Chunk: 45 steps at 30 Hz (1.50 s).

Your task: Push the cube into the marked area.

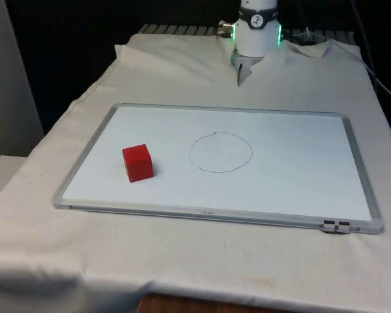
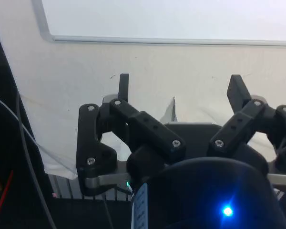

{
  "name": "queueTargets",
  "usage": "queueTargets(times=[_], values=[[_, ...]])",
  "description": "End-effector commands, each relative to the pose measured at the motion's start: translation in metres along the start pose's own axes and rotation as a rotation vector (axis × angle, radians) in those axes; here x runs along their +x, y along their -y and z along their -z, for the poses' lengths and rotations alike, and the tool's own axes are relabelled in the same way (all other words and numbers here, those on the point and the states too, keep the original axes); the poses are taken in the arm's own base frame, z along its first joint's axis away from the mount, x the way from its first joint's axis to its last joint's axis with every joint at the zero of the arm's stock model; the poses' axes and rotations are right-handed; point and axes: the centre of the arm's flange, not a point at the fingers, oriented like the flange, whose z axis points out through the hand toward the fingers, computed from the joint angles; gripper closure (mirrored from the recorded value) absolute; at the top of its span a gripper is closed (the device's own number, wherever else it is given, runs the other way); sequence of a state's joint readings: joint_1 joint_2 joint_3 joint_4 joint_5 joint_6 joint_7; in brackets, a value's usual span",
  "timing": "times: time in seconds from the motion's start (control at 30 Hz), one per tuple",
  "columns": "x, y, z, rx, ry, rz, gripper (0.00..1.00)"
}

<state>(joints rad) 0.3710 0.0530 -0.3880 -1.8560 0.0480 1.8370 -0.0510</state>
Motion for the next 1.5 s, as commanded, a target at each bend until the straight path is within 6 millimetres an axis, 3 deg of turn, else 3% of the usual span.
queueTargets(times=[0.0,0.63,1.17,1.47], values=[[0.0,0.0,0.0,-0.004,-0.001,0.0,0.03],[0.0,-0.001,0.0,0.001,-0.002,-0.001,0.99],[0.003,-0.015,0.008,0.002,-0.051,0.003,1.0],[0.025,-0.035,0.003,-0.003,-0.102,0.01,1.0]])
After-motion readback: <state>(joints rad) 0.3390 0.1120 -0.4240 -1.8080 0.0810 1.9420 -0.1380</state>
